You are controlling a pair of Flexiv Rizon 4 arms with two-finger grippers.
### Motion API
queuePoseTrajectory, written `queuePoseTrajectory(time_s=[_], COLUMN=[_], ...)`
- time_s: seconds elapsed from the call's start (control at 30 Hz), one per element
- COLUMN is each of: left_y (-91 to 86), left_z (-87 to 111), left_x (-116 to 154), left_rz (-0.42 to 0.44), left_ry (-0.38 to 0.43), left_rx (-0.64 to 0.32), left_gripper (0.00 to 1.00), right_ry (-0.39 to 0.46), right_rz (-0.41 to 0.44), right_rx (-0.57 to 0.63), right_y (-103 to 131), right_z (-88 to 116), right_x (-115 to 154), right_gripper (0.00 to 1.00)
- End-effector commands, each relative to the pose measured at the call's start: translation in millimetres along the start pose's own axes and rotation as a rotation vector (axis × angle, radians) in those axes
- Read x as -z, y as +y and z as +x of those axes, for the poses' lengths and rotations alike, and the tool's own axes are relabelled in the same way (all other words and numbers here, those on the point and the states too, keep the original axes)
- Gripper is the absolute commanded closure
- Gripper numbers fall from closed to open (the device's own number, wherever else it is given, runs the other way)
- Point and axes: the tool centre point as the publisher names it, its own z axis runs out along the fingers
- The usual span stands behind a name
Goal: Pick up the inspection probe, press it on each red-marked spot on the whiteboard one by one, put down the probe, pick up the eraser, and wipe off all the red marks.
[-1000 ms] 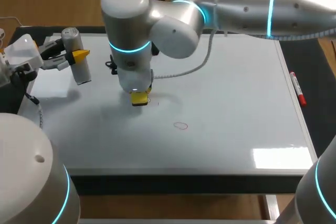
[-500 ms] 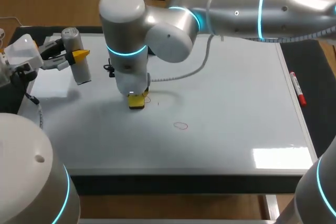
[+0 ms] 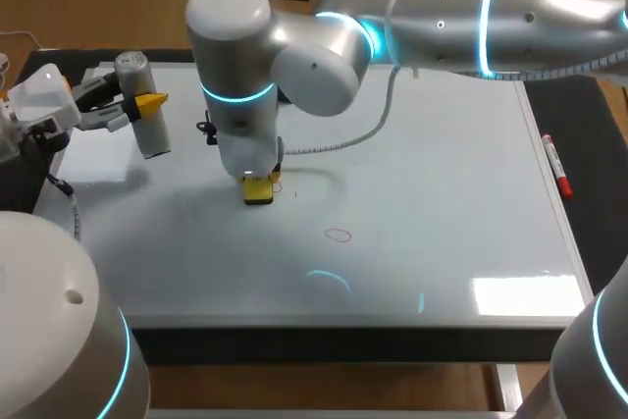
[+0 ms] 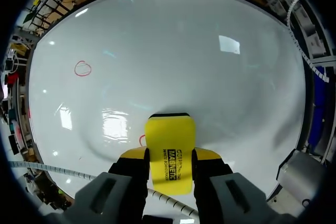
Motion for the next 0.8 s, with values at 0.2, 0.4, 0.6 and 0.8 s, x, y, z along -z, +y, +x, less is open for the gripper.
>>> queuePoseTrajectory(time_s=[0.2,0.4,0.6,0.8], left_y=[-1.2,-1.2,-1.2,-1.2], left_z=[0.5,0.5,0.5,0.5], left_x=[0,0,0,0], left_rz=[-0.001,-0.001,-0.001,-0.001], left_ry=[-0.001,-0.001,-0.001,-0.001], left_rx=[0.0,0.0,0.0,0.0], left_gripper=[1.0,1.0,1.0,1.0], right_ry=[0.022,0.035,0.049,0.054], right_rz=[0.013,0.014,0.015,0.016], right_rx=[-0.016,-0.034,-0.052,-0.066], right_y=[0,-1,-2,-3], right_z=[26,40,55,64], right_x=[-5,-7,-7,-5], right_gripper=[1.0,1.0,1.0,1.0])
